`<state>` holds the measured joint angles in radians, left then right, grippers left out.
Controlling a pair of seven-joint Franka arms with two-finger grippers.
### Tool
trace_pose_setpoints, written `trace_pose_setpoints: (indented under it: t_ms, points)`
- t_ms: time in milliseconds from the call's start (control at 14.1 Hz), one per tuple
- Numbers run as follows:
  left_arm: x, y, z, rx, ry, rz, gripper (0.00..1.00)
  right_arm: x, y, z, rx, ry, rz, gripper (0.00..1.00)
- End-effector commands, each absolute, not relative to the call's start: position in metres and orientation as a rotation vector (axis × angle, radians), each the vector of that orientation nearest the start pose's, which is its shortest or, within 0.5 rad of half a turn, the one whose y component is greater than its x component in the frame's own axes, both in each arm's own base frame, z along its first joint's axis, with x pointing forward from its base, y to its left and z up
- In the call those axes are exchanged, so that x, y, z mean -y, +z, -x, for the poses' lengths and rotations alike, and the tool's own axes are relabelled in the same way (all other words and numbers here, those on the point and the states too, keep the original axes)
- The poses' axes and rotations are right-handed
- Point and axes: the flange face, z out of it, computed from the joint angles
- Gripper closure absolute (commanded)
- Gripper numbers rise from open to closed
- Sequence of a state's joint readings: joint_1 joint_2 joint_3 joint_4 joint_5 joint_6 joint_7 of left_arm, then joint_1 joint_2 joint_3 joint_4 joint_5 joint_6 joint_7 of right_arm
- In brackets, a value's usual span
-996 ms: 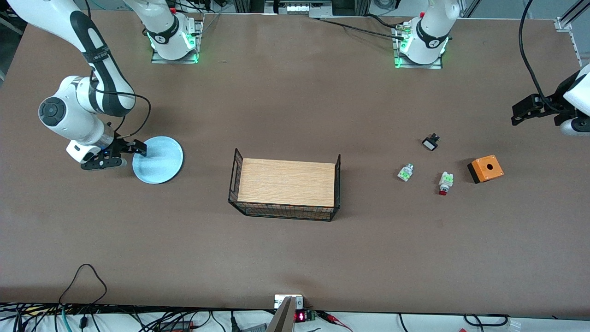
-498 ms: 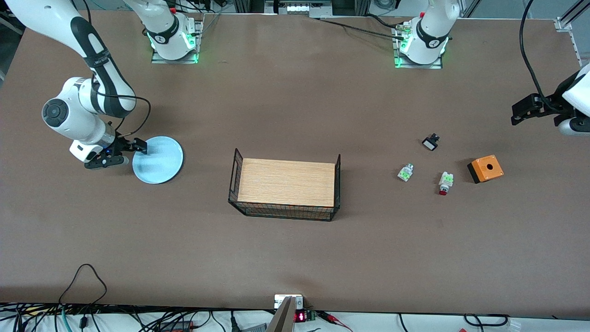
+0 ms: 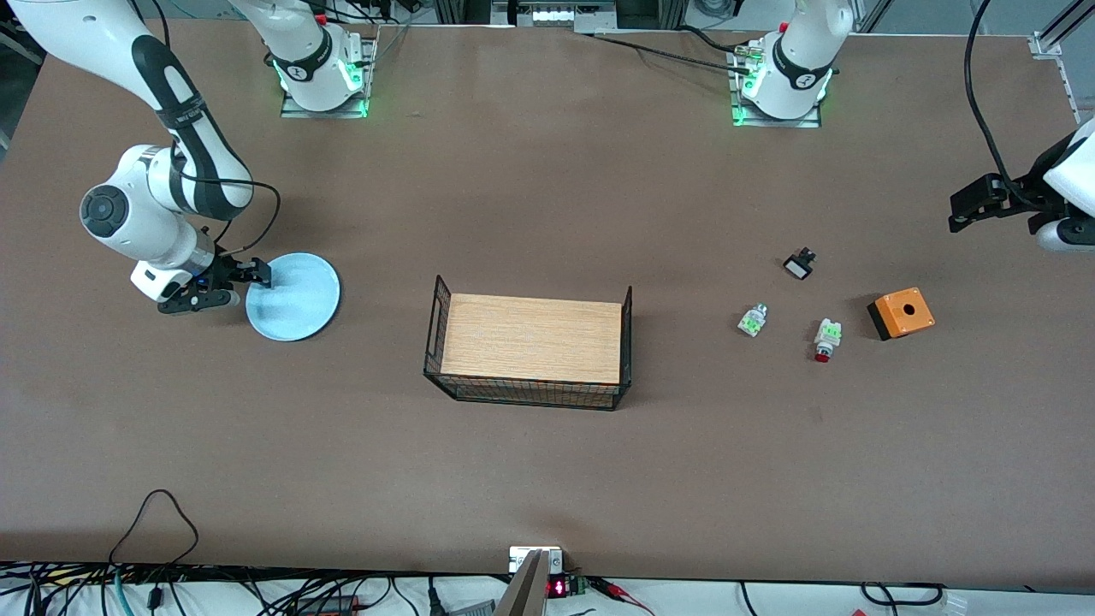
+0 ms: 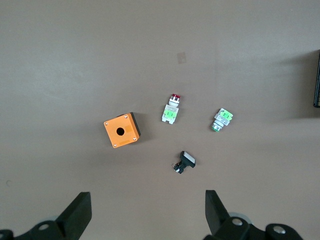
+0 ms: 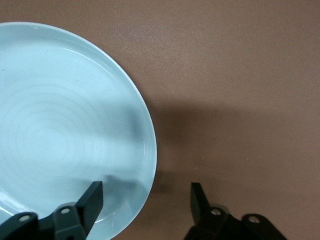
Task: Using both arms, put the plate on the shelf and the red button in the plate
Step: 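Grasp the plate rim with the right gripper and tilt it up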
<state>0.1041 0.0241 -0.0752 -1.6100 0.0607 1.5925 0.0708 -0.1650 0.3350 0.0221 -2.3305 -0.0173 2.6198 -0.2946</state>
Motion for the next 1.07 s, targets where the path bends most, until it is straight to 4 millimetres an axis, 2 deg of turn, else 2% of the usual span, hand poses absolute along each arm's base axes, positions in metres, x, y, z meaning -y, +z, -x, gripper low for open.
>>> trace_pose_setpoints:
  t_ms: [0,71,213,640,996]
  points:
    - [-0.0244,0.5978,-0.564,-0.102,0.078,3.102,0.0,0.074,0.188,-0.5076,0.295,0.054,3.122,0.38]
    - [-0.0244,0.5985,-0.5641,-0.099,0.075,3.102,0.0,0.0739,0.1876,-0.5072,0.305,0.054,3.121,0.5]
    - [-0.0253,0.5961,-0.5635,-0.099,0.087,3.102,0.0,0.0715,0.1879,-0.5071,0.314,0.054,3.12,0.57]
    - [-0.0296,0.5978,-0.5638,-0.087,0.078,3.103,0.0,0.0691,0.1845,-0.5069,0.324,0.064,3.117,0.99]
    - [-0.0289,0.5985,-0.5639,-0.092,0.076,3.101,0.0,0.0655,0.1904,-0.5087,0.317,0.059,3.12,1.0]
